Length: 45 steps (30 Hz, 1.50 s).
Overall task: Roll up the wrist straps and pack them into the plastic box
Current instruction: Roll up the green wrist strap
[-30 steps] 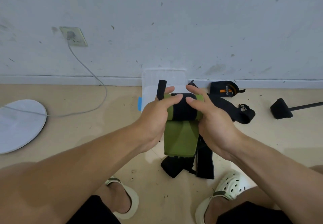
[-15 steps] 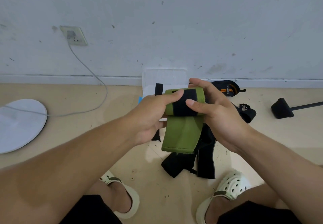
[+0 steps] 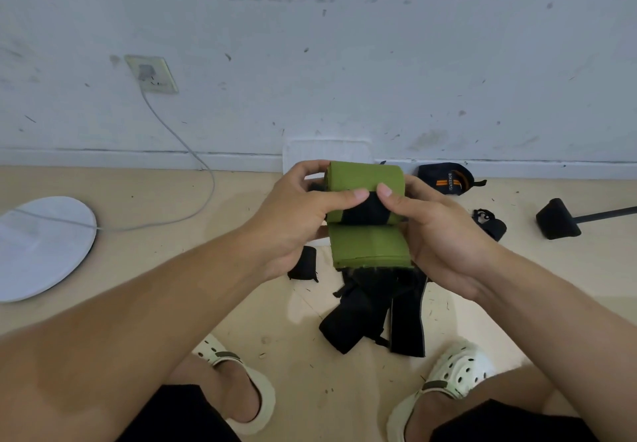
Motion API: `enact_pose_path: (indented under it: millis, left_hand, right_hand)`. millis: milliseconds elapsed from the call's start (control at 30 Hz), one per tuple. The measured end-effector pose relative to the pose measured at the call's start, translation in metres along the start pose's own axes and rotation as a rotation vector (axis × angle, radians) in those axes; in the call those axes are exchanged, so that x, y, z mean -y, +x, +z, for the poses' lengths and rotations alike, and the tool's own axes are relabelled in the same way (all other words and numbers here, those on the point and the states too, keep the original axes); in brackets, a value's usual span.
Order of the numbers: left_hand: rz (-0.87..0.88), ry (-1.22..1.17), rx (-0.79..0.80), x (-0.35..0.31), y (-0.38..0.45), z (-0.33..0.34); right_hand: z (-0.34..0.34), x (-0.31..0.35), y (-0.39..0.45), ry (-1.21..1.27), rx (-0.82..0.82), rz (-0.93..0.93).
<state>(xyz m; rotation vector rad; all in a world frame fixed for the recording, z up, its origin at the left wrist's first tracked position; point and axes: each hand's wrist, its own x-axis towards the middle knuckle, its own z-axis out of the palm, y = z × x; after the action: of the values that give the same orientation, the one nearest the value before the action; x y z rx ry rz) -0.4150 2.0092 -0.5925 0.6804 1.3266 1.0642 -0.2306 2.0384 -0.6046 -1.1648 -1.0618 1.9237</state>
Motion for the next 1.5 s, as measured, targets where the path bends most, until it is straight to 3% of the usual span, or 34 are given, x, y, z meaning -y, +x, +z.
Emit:
enact_pose_path:
  millis: [300,500,667,933,1133,1333,1500]
  left_hand:
    - [-0.152,-0.097,0.017,-0.007,-0.001,0.0]
    - [-0.106,-0.119,0.021,-0.005,0.002,-0.002]
    - [0.008,-0.004,0.057,-0.002,-0.002,0.006]
    - [-0.021,0.008,-0.13,0.029,-0.006,0.028]
    - [-0.046,0.045,-0.131,0.042,-0.003,0.026]
    - [-0.031,0.207,-0.34,0.047,-0.002,0.029]
    - [-0.157,0.107,-0.431,0.052,-0.002,0.028]
  right_hand:
    - [-0.004,0.0,0.005,-0.022,0.03,-0.091]
    - [-0.005,0.007,0.005,0.051,0.065,-0.034]
    - [0.003,0.002,0.004,0.037,0.034,0.014]
    - [0.022,-0.023,-0.002,-0.138,-0.139,-0.082]
    - [0.025,-0.034,-0.002,-0.19,-0.145,0.009]
    - [0.034,-0.049,-0.002,-0.402,-0.18,-0.166]
    - [0.032,-0.07,-0.005,-0.605,-0.116,-0.282]
